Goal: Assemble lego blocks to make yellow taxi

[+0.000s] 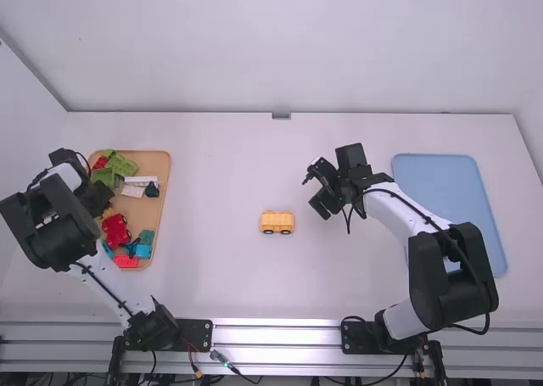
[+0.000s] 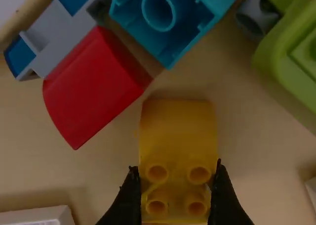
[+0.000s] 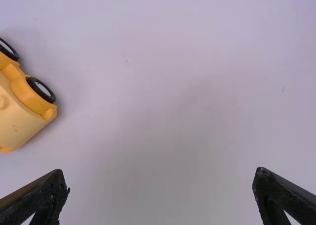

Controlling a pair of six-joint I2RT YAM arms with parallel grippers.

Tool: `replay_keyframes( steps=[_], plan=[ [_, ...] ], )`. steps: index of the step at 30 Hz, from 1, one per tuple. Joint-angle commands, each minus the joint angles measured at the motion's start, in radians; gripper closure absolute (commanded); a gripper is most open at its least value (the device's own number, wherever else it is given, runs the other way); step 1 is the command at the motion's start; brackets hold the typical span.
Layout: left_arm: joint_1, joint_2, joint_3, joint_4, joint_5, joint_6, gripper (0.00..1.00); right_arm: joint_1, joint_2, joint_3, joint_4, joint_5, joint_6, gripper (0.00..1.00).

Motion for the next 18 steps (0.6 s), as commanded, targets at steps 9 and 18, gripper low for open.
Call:
replay_keyframes(
  steps=[9,18],
  plan=[
    [-0.023,-0.092,0.029,-0.054,0.182,0.116,0.98,0.003,-0.01,0.009,-0.002,-0.003,0.001,0.01],
    [-0.23,-0.373,-0.222,0.135,0.209,0.325,0.98,0.003,-0.01,0.009,-0.005,-0.005,0.003,0.01]
  ],
)
